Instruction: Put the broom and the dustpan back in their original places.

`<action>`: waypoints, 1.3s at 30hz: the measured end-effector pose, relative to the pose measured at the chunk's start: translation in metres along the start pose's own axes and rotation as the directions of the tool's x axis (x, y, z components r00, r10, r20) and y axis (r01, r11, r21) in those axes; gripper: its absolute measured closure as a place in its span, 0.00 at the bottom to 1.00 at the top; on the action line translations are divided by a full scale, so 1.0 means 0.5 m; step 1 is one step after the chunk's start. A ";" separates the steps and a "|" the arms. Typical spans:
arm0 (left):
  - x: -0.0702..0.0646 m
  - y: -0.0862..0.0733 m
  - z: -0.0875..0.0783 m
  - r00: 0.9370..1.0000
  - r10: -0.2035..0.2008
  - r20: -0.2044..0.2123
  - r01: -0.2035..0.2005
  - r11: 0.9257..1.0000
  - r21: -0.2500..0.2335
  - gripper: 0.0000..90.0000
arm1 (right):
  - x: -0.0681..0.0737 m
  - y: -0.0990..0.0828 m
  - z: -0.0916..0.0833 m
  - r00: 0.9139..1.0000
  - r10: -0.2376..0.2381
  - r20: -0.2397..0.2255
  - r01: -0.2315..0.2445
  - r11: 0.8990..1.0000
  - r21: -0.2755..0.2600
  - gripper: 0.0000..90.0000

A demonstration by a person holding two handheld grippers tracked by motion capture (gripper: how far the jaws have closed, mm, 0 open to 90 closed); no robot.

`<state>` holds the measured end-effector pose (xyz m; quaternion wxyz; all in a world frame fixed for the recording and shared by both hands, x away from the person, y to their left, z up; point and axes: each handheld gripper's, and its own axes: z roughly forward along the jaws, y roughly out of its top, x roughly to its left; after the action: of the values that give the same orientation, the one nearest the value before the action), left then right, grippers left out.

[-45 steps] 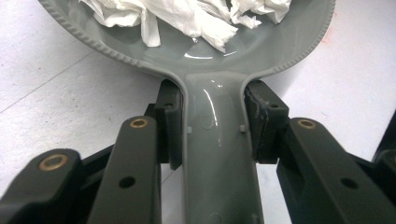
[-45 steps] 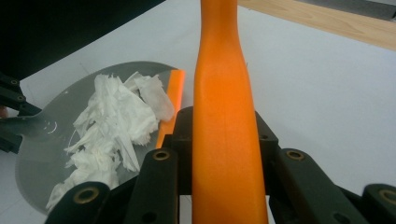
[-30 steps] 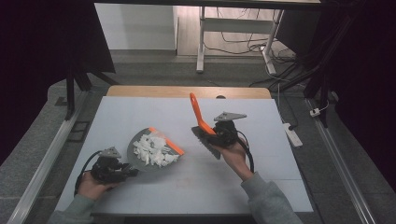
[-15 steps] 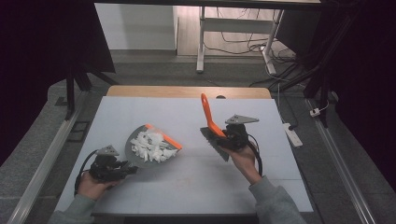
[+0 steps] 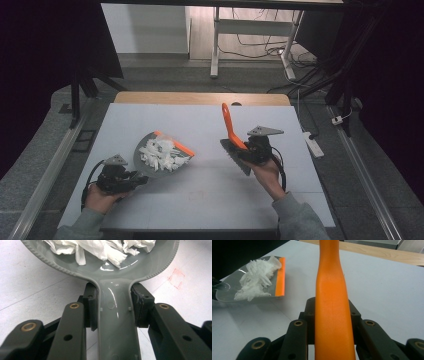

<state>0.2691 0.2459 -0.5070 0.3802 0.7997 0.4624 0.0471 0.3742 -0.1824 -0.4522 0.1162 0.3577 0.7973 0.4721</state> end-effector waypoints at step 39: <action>0.008 0.028 0.056 0.920 -0.300 -0.250 0.281 0.953 -0.108 0.69 | -0.062 -0.057 -0.079 0.997 0.080 -0.001 -0.080 0.997 0.011 0.78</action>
<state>0.2930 0.2293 -0.5188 0.3458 0.6948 0.6205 0.1124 0.3625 -0.2384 -0.4597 0.0947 0.3894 0.7851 0.4723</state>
